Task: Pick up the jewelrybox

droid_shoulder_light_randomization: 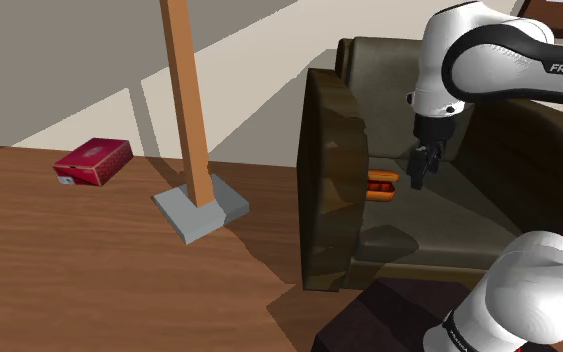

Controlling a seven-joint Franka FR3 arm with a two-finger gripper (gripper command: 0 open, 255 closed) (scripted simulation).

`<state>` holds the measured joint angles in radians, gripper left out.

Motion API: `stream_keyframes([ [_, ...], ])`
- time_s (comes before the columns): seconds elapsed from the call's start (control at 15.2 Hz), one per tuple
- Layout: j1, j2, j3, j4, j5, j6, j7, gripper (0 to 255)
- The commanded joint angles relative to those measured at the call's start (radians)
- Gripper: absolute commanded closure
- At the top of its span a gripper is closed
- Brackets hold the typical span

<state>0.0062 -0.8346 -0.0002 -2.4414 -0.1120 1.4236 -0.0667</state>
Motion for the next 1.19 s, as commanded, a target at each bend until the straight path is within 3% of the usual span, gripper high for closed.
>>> stream_keyframes([
  [0.0, 0.000, 0.000, 0.000, 0.000, 0.000, 0.000, 0.000, 0],
  [0.4, 0.031, -0.107, 0.033, -0.265, -0.271, 0.375, -0.114, 0],
  [0.73, -0.022, -0.118, 0.024, -0.450, -0.571, 0.764, -0.136, 0],
  [0.92, -0.134, -0.054, 0.028, -0.511, -0.837, 1.048, -0.069, 0],
  [1.06, -0.273, 0.028, 0.071, -0.507, -1.096, 1.254, 0.067, 0],
  [1.12, -0.359, 0.078, 0.112, -0.483, -1.275, 1.348, 0.193, 0],
])
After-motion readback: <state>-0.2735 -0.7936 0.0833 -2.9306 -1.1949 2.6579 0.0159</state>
